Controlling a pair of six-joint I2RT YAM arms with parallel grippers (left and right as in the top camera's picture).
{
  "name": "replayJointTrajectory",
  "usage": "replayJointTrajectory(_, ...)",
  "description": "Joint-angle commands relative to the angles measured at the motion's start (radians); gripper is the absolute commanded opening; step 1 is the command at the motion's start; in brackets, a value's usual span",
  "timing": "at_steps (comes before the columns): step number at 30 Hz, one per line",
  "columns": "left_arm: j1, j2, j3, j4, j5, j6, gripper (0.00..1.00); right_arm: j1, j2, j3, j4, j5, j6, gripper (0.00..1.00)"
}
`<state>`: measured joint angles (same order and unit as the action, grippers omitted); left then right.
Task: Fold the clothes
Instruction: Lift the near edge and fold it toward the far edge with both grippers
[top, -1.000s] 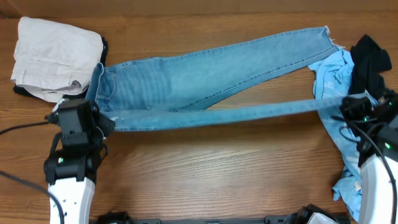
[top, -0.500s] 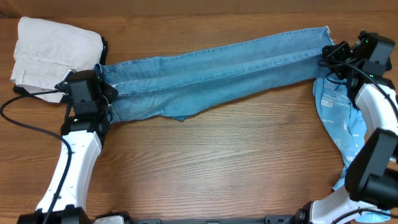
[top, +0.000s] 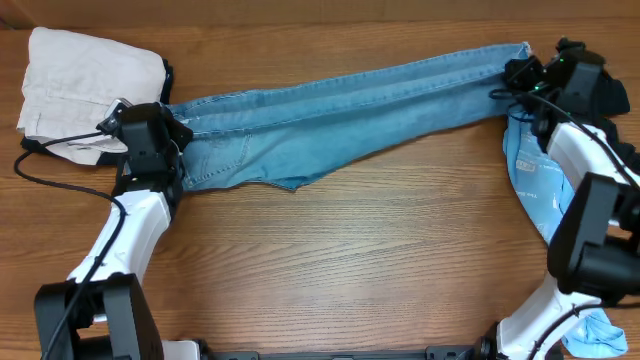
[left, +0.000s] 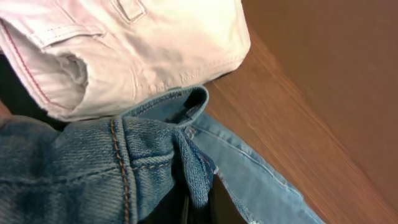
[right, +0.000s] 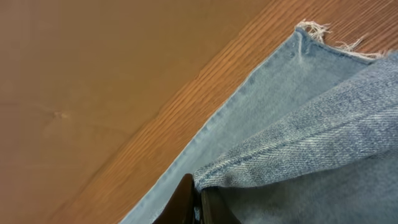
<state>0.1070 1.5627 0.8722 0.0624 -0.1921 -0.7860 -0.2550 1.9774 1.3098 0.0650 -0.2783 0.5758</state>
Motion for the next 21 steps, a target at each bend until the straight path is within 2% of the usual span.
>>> replayJointTrajectory(1,0.031,0.039,0.026,0.044,-0.132,-0.003,0.04,0.017,0.067,0.092,0.031,0.159,-0.004,0.04)
replayJointTrajectory(12,0.027,0.177,0.026,0.194,-0.126,-0.003,0.04,0.072,0.198,0.152,0.108,0.230,-0.008,0.04)
replayJointTrajectory(17,0.027,0.229,0.026,0.281,-0.129,-0.003,0.04,0.077,0.252,0.152,0.215,0.237,-0.003,0.04)
replayJointTrajectory(18,0.027,0.240,0.026,0.294,-0.130,-0.003,0.07,0.079,0.262,0.152,0.237,0.237,0.000,0.12)
replayJointTrajectory(19,0.027,0.251,0.026,0.314,-0.130,-0.003,0.36,0.083,0.274,0.152,0.267,0.243,0.000,0.35)
replayJointTrajectory(20,0.027,0.256,0.027,0.329,-0.130,-0.003,0.75,0.085,0.279,0.152,0.289,0.245,0.000,0.84)
replayJointTrajectory(21,0.027,0.257,0.027,0.341,-0.130,-0.003,1.00,0.088,0.286,0.152,0.317,0.247,0.000,1.00)
